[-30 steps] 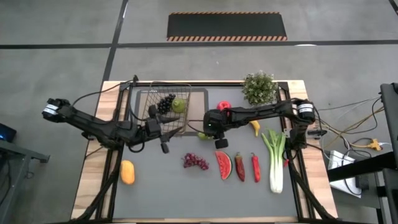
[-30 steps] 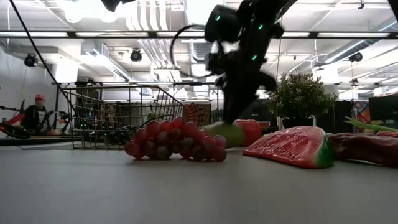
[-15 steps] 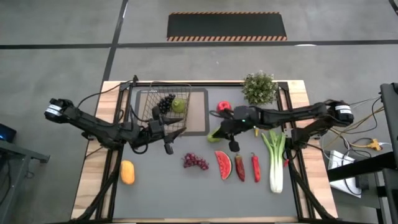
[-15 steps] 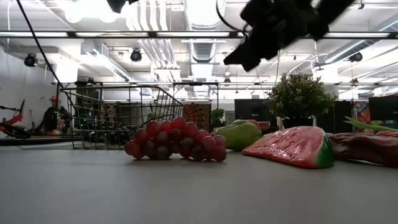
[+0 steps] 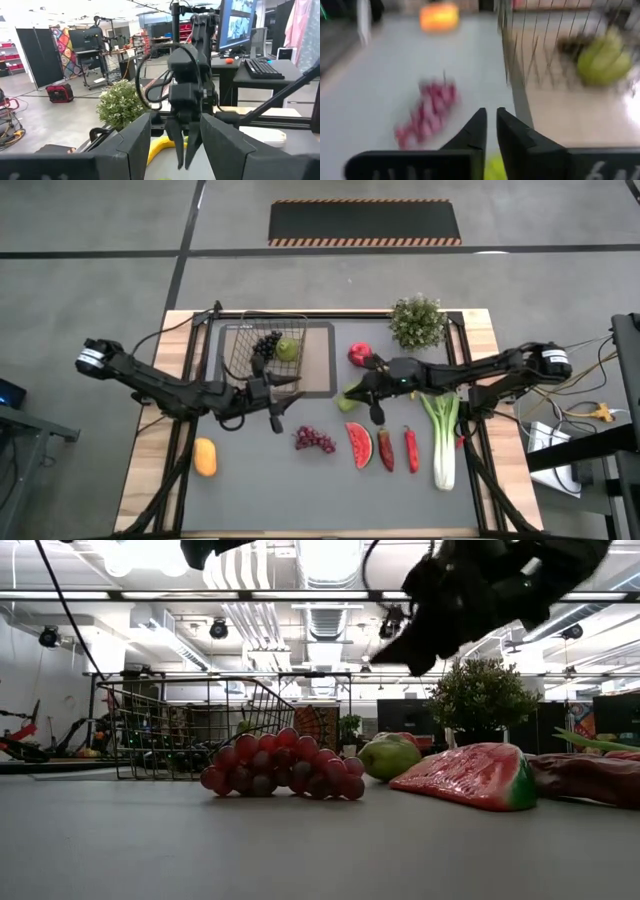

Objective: Build produce basket
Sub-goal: Put the chayote into the wire basket

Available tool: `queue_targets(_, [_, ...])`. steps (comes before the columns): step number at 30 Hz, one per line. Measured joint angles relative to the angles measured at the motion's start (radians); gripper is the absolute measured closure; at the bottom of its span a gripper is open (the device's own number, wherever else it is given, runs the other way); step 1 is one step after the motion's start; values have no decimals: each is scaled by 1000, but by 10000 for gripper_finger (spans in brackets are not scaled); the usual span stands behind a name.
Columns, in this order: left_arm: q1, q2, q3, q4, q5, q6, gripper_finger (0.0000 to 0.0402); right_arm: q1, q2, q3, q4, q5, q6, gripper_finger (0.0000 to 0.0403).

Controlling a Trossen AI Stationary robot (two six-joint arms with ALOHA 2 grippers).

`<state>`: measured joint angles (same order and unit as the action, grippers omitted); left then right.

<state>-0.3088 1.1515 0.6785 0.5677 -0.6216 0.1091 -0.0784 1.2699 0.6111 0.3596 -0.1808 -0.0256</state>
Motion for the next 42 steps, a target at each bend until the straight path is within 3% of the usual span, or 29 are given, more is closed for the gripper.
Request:
queue_targets(3, [1,6,0,0,0,1,246,2,10,115,-298,46,-81,321])
queue_targets(7, [1,6,0,3,-1,3,246,11,60,237,-572,163,-218,228])
queue_targets(13, [1,-3,0,1,-2,11,246,11,174,325,-717,235,-449,81])
queue_targets(17, [1,-3,0,-1,-2,11,246,13,263,364,-778,234,-572,22])
queue_targets(26, [1,-3,-8,0,-3,33,246,8,451,490,-783,272,-535,13])
queue_targets(31, [1,-3,-12,0,-5,31,246,-1,511,555,-866,295,-522,51])
queue_targets(35, [1,-3,-12,1,-5,30,246,-1,517,576,-900,295,-517,107])
queue_targets(42, [1,-4,-14,0,-5,30,246,-1,442,560,-894,284,-436,113])
